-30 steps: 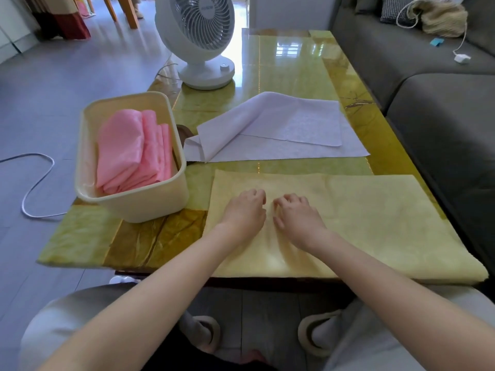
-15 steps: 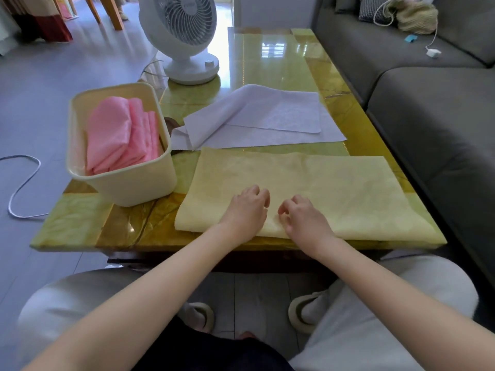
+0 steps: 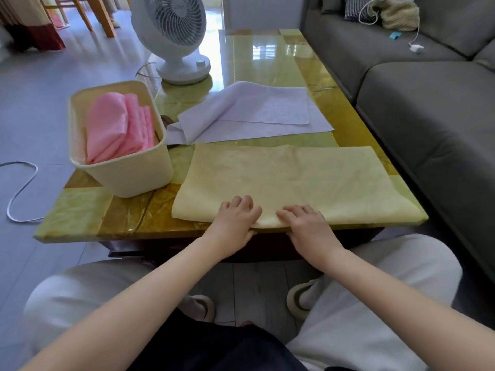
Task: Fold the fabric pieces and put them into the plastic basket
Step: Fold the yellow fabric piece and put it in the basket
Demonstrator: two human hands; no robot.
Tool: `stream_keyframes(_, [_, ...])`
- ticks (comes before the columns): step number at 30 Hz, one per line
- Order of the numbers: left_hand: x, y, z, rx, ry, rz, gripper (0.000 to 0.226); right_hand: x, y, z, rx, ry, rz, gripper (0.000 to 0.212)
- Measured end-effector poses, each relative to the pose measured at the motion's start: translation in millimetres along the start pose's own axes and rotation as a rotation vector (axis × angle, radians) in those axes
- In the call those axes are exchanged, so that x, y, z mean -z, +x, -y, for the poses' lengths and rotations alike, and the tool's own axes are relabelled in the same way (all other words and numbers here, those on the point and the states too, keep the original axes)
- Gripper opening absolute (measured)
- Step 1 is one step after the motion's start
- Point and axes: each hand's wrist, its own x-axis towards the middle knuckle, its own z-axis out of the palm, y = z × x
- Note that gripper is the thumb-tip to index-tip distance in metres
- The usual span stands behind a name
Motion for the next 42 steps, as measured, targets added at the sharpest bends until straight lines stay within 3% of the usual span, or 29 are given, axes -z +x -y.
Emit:
stream_keyframes(3, [-2,-6,-1,-0.004,0.027,-0.006,0.021,0,-3,-10,0.004,-0.042,-0.071,0.039])
stream_keyframes(9, [21,-6,2,0.032,-0.087,-0.069,0.01,19,-9,-40,-0.14,-0.203,-0.055,0.002])
stream_keyframes(13, [37,0,9,0.12,-0.111,-0.021,0.026,40,-11,-64,-0.21,-0.205,-0.058,0.02])
stream_keyframes(17, [48,2,12,0.143,-0.173,0.093,0.01,54,-12,-74,-0.257,-0.273,0.045,0.029])
stream_keyframes(21, [60,16,18,0.187,-0.283,0.164,0.018,70,8,-80,-0.301,-0.317,0.164,0.03])
stream_keyframes(28, [80,71,44,0.247,-0.15,0.022,0.023,78,71,-91,-0.373,-0.415,0.067,0.018])
stream_keyframes(34, [73,114,59,0.302,-0.045,0.102,0.022,70,117,-103,-0.402,-0.345,0.107,0.018])
stream_keyframes(42, [48,137,74,0.362,-0.099,0.18,0.024,57,148,-119,-0.336,-0.331,0.148,0.023])
